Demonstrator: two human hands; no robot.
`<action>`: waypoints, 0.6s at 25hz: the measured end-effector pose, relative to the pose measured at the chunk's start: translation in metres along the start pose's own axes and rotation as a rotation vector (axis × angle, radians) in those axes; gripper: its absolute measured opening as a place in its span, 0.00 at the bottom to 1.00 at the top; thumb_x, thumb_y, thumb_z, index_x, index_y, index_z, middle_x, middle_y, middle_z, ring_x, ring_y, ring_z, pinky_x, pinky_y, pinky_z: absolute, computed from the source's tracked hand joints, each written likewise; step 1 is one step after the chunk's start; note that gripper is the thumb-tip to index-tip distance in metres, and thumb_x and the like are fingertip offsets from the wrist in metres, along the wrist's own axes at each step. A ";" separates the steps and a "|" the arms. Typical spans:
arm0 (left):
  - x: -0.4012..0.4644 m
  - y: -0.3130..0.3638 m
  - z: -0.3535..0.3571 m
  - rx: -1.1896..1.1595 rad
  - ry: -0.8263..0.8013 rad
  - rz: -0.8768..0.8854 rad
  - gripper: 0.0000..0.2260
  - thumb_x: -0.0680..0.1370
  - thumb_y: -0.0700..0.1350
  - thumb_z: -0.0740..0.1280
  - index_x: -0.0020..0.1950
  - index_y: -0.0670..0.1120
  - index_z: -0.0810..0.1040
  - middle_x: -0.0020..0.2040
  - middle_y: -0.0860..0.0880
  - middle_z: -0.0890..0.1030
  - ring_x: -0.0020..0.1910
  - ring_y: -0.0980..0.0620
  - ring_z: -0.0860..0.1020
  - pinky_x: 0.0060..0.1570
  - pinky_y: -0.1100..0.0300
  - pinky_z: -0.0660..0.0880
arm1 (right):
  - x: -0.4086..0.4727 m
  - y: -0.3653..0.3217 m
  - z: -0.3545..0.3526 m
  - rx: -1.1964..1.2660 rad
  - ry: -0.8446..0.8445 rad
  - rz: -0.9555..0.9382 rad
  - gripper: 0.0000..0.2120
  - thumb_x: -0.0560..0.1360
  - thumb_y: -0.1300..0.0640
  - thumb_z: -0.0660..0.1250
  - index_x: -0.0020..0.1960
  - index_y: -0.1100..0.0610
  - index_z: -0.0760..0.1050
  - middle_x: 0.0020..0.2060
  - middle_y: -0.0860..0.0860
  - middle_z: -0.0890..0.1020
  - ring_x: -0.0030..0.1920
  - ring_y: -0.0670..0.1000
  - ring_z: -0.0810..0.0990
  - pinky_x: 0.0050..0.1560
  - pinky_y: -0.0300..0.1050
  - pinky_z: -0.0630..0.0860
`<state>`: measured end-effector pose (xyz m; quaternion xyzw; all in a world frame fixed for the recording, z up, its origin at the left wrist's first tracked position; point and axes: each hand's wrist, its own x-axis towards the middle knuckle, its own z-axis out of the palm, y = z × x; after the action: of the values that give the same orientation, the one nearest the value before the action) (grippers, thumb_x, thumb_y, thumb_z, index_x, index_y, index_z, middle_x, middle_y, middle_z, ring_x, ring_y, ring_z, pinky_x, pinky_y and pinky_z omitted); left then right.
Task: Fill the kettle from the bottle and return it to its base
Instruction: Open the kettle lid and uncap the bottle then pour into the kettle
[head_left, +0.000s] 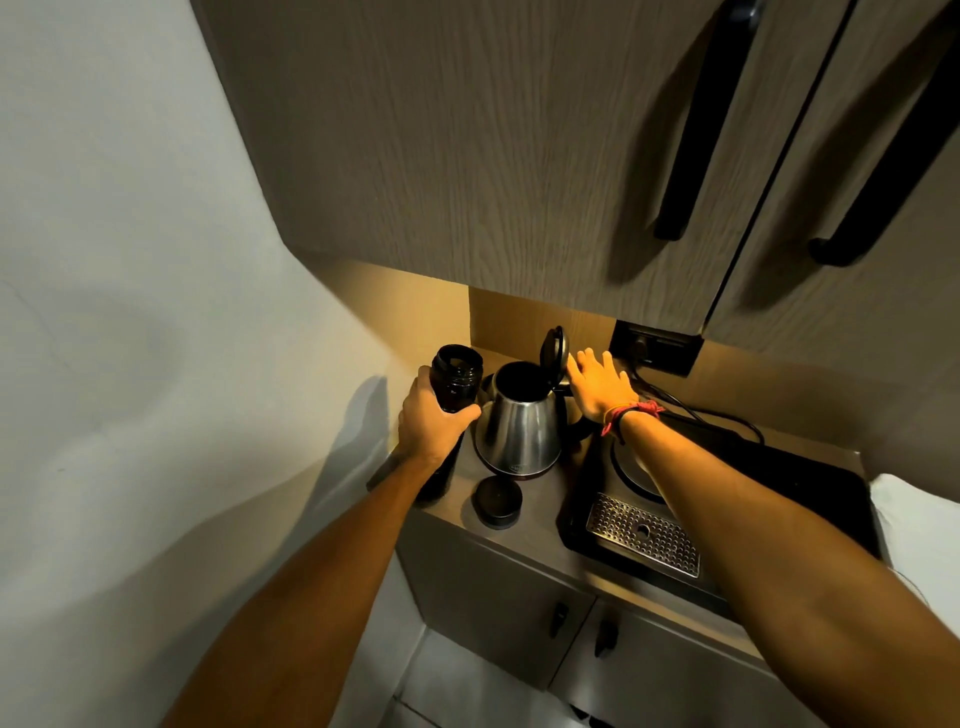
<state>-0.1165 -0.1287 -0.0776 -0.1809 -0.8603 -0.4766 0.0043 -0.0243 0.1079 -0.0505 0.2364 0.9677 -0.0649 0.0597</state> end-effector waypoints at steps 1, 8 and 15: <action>0.001 0.001 -0.003 0.060 -0.023 0.029 0.31 0.65 0.52 0.80 0.63 0.48 0.71 0.56 0.47 0.81 0.54 0.45 0.80 0.53 0.50 0.79 | -0.001 0.000 -0.001 -0.008 -0.001 -0.004 0.30 0.80 0.56 0.59 0.79 0.55 0.52 0.77 0.60 0.57 0.78 0.67 0.52 0.74 0.71 0.57; 0.018 0.024 -0.012 0.507 -0.117 0.248 0.32 0.64 0.60 0.75 0.60 0.45 0.69 0.54 0.43 0.80 0.49 0.40 0.81 0.44 0.49 0.78 | -0.005 -0.001 -0.004 -0.028 0.000 -0.015 0.31 0.78 0.57 0.61 0.78 0.55 0.54 0.75 0.61 0.59 0.77 0.67 0.55 0.73 0.70 0.60; 0.026 0.035 -0.007 0.788 -0.185 0.323 0.34 0.65 0.63 0.73 0.62 0.46 0.68 0.54 0.43 0.81 0.49 0.41 0.82 0.45 0.49 0.79 | -0.006 -0.001 -0.007 -0.004 0.002 -0.016 0.29 0.79 0.53 0.59 0.77 0.54 0.55 0.74 0.61 0.60 0.77 0.66 0.55 0.74 0.69 0.60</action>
<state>-0.1307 -0.1100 -0.0406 -0.3397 -0.9339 -0.0870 0.0702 -0.0201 0.1057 -0.0429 0.2288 0.9697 -0.0633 0.0585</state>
